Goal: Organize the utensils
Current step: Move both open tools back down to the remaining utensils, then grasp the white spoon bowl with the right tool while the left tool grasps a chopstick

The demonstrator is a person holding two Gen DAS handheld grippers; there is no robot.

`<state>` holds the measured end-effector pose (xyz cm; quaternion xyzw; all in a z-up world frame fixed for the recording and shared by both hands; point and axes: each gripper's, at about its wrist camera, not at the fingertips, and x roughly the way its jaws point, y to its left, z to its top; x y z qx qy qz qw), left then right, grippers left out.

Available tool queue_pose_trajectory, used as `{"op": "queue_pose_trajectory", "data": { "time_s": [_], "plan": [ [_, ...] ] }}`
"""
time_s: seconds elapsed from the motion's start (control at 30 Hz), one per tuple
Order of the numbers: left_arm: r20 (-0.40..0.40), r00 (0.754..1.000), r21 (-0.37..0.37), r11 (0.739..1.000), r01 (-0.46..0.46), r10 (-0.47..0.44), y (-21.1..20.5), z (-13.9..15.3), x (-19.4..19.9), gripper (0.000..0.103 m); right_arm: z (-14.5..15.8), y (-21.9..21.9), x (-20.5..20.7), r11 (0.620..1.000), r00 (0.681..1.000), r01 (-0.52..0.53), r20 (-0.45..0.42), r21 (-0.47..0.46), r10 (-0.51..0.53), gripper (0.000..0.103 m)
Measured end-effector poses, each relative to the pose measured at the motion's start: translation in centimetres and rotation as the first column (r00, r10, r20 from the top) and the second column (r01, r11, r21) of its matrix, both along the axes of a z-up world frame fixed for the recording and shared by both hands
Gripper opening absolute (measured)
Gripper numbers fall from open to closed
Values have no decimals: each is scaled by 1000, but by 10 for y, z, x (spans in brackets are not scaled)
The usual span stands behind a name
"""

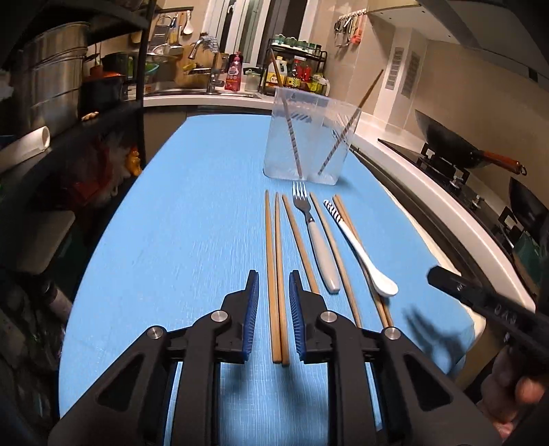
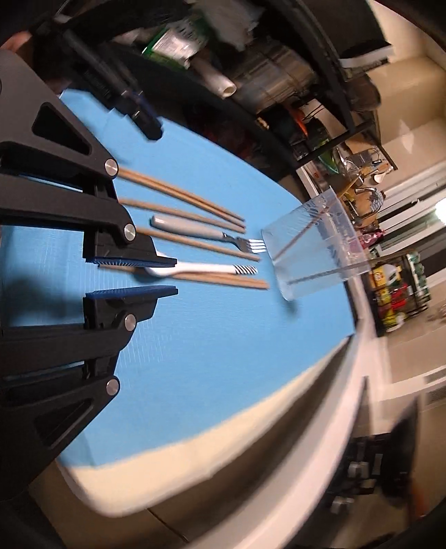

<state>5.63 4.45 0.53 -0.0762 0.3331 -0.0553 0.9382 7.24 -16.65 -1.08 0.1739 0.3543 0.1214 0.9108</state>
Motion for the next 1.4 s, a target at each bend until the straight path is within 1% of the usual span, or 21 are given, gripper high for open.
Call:
{"op": "queue_pose_trajectory", "data": {
  "time_s": [0.07,0.2,0.3,0.37,0.47,0.57,0.7,0.8,0.87,0.97,1.03,1.1,1.13,1.17,1.2,1.23,1.3,1.4],
  "plan": [
    [-5,1000,2,1000,14,-14,-2,-8,1,18,-4,3,6,999,1000,0,-7,40,1,14],
    [-44,999,-42,999,6,-8,1,-22,4,18,-18,15,16,998,999,-7,-44,62,10,15],
    [-51,999,-45,999,6,-9,-1,-25,4,18,-27,23,19,999,998,3,-65,33,-1,16],
    [-49,999,-46,999,11,-13,-3,-25,4,18,-28,24,19,1000,998,1,-67,25,1,22],
    [-55,998,-41,999,10,-12,-5,-26,4,18,-29,31,20,1000,998,-4,-69,-6,3,23],
    [-60,998,-40,999,2,-5,-4,-27,4,18,-31,35,20,1000,997,-12,-78,-17,10,23],
    [-67,998,-34,999,-1,-1,-3,-29,4,18,-31,38,21,998,997,-9,-72,-54,5,21],
    [-78,997,-59,998,-9,5,1,-32,5,18,-29,39,22,999,998,-3,-70,-55,0,21],
    [-89,996,-70,997,-13,7,2,-34,7,18,-25,35,19,998,999,5,-52,-58,-8,20],
    [-100,995,-82,997,-13,4,2,-37,8,18,-18,31,14,994,999,26,-19,-104,-28,19],
    [-105,994,-97,995,-10,0,3,-39,9,18,-17,25,14,986,998,45,-31,-160,-50,18],
    [-115,993,-84,996,-3,-7,1,-41,10,18,-20,19,14,974,996,55,-53,-220,-68,12],
    [-123,992,-70,998,1,-9,-1,-42,10,19,-22,16,15,969,995,63,-63,-240,-80,11],
    [-114,993,-56,998,3,-9,-2,-42,8,19,-24,13,15,967,994,65,-73,-248,-85,11],
    [-110,994,-42,999,0,-5,-3,-41,8,18,-25,12,16,968,993,61,-82,-245,-83,11],
    [-105,994,-31,1000,2,-5,-5,-41,7,14,-26,11,16,968,993,59,-86,-245,-82,11],
    [-97,995,-13,1000,14,-15,-8,-40,4,11,-27,14,16,965,994,51,-84,-255,-75,11],
    [-84,996,13,1000,19,-18,-10,-40,1,7,-30,14,16,970,994,50,-85,-239,-72,14]
  ]
}}
